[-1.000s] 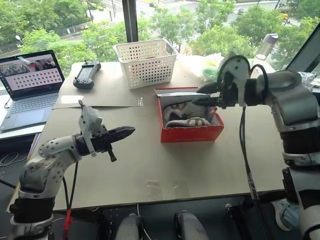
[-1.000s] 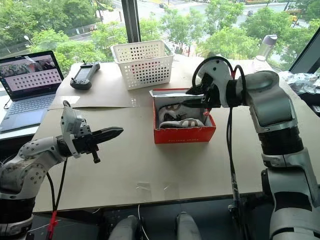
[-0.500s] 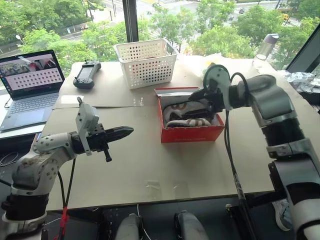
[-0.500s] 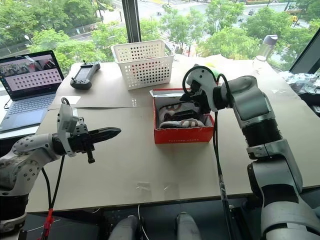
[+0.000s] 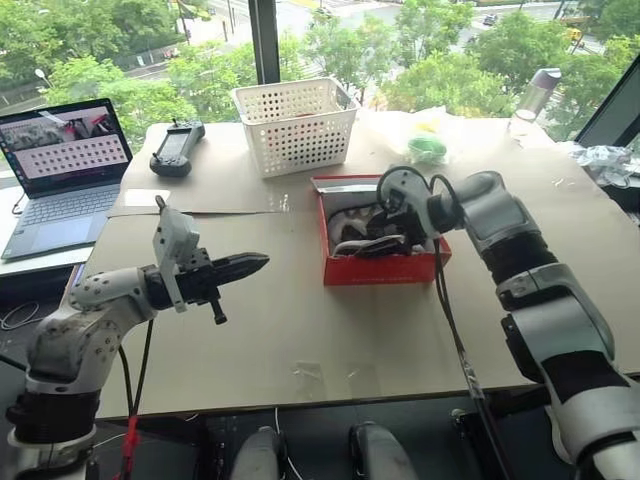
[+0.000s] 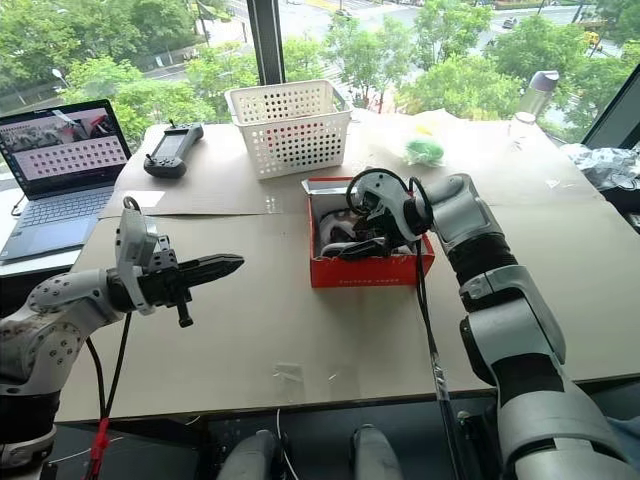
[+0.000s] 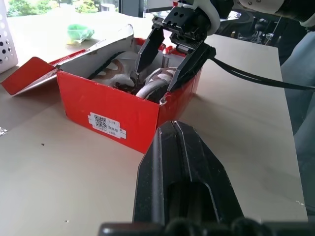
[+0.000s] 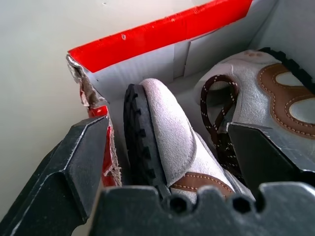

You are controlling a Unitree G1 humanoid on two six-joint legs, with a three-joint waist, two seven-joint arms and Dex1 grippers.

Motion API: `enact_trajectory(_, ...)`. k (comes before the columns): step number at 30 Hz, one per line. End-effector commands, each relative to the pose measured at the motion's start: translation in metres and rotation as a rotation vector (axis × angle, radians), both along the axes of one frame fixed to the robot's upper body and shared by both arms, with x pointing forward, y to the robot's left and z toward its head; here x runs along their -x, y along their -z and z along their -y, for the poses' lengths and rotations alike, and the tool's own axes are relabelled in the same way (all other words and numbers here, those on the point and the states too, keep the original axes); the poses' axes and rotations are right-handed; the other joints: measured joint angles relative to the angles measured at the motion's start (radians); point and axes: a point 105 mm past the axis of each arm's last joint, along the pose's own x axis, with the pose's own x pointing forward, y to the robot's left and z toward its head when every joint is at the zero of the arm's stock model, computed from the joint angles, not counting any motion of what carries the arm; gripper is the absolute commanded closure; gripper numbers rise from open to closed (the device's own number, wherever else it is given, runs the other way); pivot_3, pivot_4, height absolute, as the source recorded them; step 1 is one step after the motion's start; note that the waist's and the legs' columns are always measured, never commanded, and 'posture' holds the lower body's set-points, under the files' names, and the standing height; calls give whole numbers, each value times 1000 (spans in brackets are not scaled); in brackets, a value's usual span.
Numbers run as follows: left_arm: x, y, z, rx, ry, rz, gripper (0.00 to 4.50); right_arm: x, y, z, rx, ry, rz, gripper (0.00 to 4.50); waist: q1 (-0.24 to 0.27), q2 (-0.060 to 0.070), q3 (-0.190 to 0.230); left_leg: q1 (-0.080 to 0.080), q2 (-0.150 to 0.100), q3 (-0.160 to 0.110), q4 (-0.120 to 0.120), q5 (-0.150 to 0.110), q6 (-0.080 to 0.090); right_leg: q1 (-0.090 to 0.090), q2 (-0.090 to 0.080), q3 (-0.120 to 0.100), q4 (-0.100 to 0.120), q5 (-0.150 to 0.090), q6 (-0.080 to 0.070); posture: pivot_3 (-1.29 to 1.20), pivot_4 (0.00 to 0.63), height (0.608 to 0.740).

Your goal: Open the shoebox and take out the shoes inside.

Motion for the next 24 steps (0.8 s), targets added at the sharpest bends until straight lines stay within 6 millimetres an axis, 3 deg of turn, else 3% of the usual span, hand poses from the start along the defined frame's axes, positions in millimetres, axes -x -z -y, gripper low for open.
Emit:
enact_trajectory(1, 0, -1, 3, 31, 9, 60, 4500, -4, -8, 0, 5, -16, 36, 10, -1, 0, 0, 0, 0, 0, 0, 0, 0, 0, 0, 0, 0, 0, 0, 0, 150, 733)
enact_trajectory(8, -9, 7, 16, 87, 11, 137, 4500, 0, 22, 2, 60, -42, -24, 10, -1, 0, 0, 0, 0, 0, 0, 0, 0, 1, 0, 0, 1, 0, 0, 0, 150, 733)
enact_trajectory(14, -18, 19, 24, 94, -37, 197, 4500, -3, 32, 1, 69, -16, -30, 10, 0, 0, 0, 1, 0, 0, 0, 0, 0, 1, 0, 0, 1, 0, 0, 0, 150, 733)
enact_trajectory(19, -13, 32, 33, 127, -24, 163, 4500, -4, 36, 2, 71, -5, -37, 10, 0, 0, 0, 1, 0, 0, 0, 0, 0, 2, 0, 0, 1, 0, 0, 0, 150, 733)
enact_trajectory(23, -13, 35, 34, 125, -24, 154, 4500, -2, 41, 3, 87, -19, -29, 985, 0, 0, 0, 1, 0, 0, 0, 0, 0, 2, 0, 0, 1, 0, 0, 0, 150, 733)
enact_trajectory(24, -13, 35, 34, 124, -24, 152, 4500, -3, 41, 3, 88, -18, -28, 1435, 0, 0, 0, 1, 0, 0, 0, 0, 0, 2, 0, 0, 2, 0, 0, 0, 150, 733)
